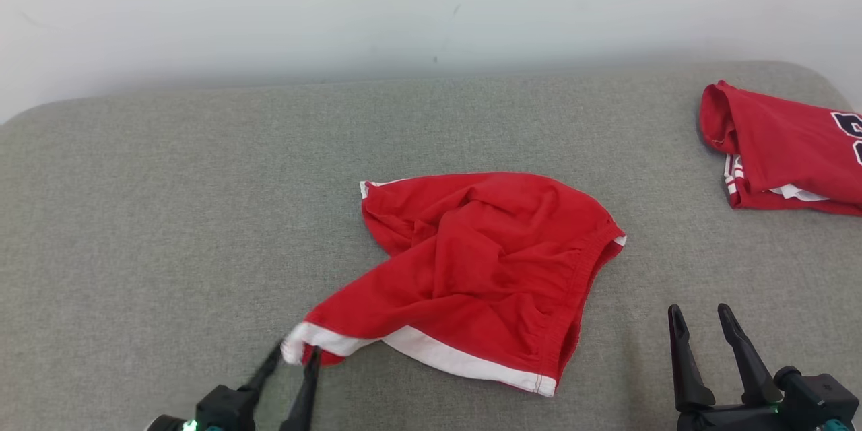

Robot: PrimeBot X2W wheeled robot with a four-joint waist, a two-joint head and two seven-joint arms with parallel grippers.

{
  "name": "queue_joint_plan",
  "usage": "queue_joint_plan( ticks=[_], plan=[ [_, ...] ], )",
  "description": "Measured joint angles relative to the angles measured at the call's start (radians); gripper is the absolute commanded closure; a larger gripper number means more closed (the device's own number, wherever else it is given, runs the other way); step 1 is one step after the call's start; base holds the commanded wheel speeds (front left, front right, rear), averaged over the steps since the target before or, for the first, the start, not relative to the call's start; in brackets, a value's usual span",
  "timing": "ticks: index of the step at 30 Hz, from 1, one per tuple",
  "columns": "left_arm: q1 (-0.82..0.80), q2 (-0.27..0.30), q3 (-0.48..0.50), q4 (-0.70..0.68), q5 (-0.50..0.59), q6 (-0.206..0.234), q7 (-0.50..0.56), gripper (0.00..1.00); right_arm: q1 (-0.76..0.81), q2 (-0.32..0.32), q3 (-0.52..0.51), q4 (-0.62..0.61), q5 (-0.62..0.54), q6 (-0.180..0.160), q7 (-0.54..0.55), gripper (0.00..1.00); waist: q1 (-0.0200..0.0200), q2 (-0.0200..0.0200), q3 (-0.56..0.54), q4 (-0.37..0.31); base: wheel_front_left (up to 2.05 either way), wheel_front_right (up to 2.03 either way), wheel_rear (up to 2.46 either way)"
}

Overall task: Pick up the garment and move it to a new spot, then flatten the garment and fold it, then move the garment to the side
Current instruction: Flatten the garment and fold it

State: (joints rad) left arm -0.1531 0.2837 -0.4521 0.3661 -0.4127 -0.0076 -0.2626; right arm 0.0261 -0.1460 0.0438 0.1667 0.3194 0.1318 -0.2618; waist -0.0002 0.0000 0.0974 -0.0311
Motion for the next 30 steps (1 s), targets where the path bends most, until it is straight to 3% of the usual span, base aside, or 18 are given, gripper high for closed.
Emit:
queue_joint_plan(
  ticks=[16,30],
  plan=[
    [0.115,-0.072,0.345,-0.222,0.137,-0.015,0.000,0.00,0.013,-0.013,0.019,-0.005,0.004,0.000,0.000,0.00,0.0001,-0.0001,-0.052,-0.004,0.00,0.00,0.00],
    [0.214,-0.125,0.443,-0.277,0.216,-0.071,0.000,0.00,0.045,-0.024,0.023,-0.016,0.006,0.000,0.000,0.00,0.0001,0.0000,-0.088,-0.021,0.00,0.00,0.00]
  ],
)
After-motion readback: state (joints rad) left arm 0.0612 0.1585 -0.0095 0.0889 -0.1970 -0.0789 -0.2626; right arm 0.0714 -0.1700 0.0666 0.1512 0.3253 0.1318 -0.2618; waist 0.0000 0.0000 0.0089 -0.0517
